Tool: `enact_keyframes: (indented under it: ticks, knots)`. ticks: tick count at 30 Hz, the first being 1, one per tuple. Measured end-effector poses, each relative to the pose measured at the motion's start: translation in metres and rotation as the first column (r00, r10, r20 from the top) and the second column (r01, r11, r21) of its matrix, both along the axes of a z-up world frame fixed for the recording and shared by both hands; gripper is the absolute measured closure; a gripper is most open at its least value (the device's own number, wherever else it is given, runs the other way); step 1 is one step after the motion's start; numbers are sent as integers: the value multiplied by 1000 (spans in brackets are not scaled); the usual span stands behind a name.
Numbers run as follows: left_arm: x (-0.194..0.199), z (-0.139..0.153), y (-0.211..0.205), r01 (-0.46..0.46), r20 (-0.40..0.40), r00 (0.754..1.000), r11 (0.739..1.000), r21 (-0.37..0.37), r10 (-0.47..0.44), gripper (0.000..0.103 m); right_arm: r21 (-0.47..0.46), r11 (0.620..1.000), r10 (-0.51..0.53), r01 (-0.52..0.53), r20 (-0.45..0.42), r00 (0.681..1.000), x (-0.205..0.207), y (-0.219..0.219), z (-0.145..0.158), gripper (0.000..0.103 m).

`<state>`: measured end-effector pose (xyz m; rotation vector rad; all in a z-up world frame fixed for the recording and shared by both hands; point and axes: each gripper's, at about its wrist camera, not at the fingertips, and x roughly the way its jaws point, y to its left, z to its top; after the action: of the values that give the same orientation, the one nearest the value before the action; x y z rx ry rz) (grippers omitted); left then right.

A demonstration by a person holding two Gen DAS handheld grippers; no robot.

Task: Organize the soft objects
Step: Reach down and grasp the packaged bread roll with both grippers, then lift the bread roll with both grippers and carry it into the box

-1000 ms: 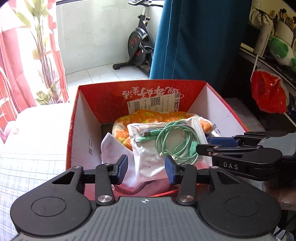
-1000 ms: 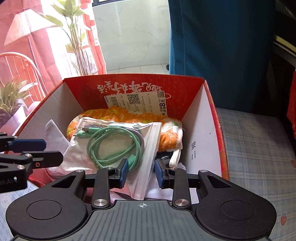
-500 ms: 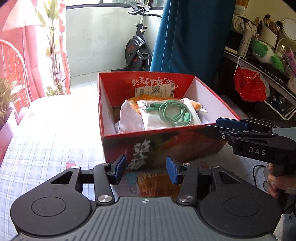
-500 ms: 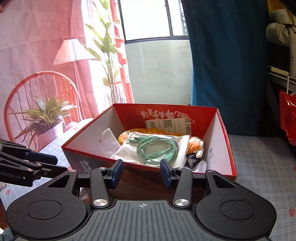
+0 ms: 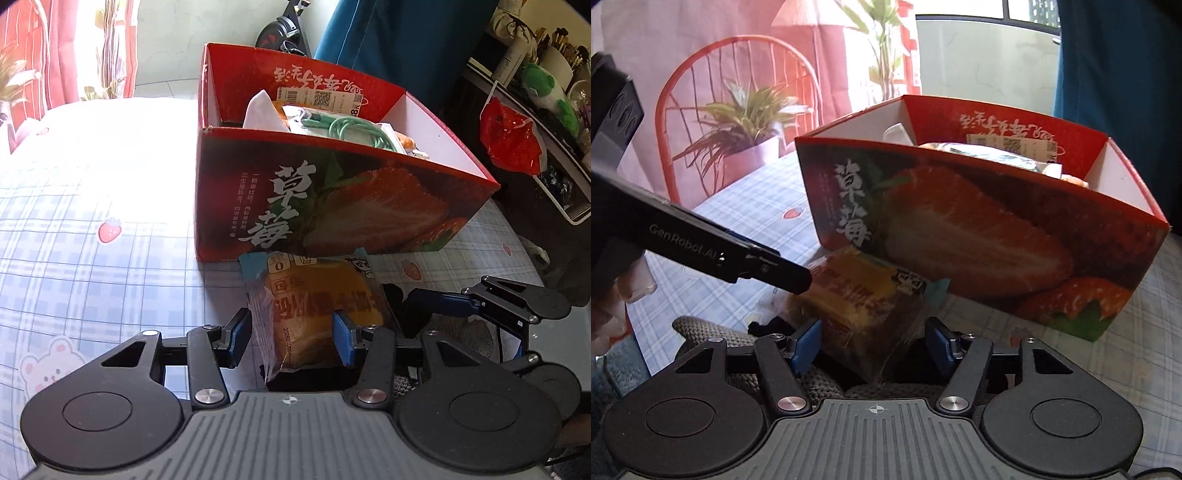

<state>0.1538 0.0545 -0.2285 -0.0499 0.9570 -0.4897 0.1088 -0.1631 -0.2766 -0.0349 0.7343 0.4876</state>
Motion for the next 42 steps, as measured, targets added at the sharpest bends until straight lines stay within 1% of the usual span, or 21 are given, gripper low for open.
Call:
enact_keyframes:
  ticks: [1,2,6,9,11,13,17,24,26,29,32,39,42]
  knots:
    - [1,-3,0,-1,-7,1000,1000,-8,1,53,-3,1000,7,-7,-3,1000,0,2,-2,36]
    - [3,-5,-1,-1,-14,1000,1000,-20,1,53,0,1000,13,-13,-7,1000,1,3,-4,35]
    - [9,-10,-4,6,-37,999,998,-61,-8,54,4,999,34,-34,-27,999,7,6,-11,35]
    - [12,-13,-8,21,-52,998,998,-65,-24,57,-1,998,66,-66,-16,998,10,7,-14,39]
    - [12,-17,-8,21,-66,997,997,-71,-26,58,-22,996,83,-83,4,997,10,11,-14,40]
    - [13,-20,-8,16,-73,997,997,-82,-22,58,-29,995,101,-100,13,995,10,13,-14,46]
    - [15,-23,-12,9,-72,997,996,-85,-16,59,-27,994,102,-102,-3,995,16,14,-16,53]
    - [12,-21,-17,-8,-62,998,998,-57,4,59,12,996,84,-84,-1,997,18,11,-23,53]
    - [10,-18,-18,-15,-61,998,998,-57,12,59,26,998,64,-64,-4,998,18,11,-22,55]
    - [5,-9,-18,-25,-40,999,997,-70,23,59,44,998,42,-43,11,999,15,10,-14,57]
    - [-3,9,-13,-15,-2,1000,996,-83,15,60,52,997,55,-58,50,997,10,6,-1,57]
    - [-29,59,-9,4,97,995,997,-83,4,60,62,992,96,-105,138,986,-2,2,42,57]
    - [-38,77,-8,9,135,991,996,-87,2,60,73,990,105,-118,161,981,-6,-1,61,58]
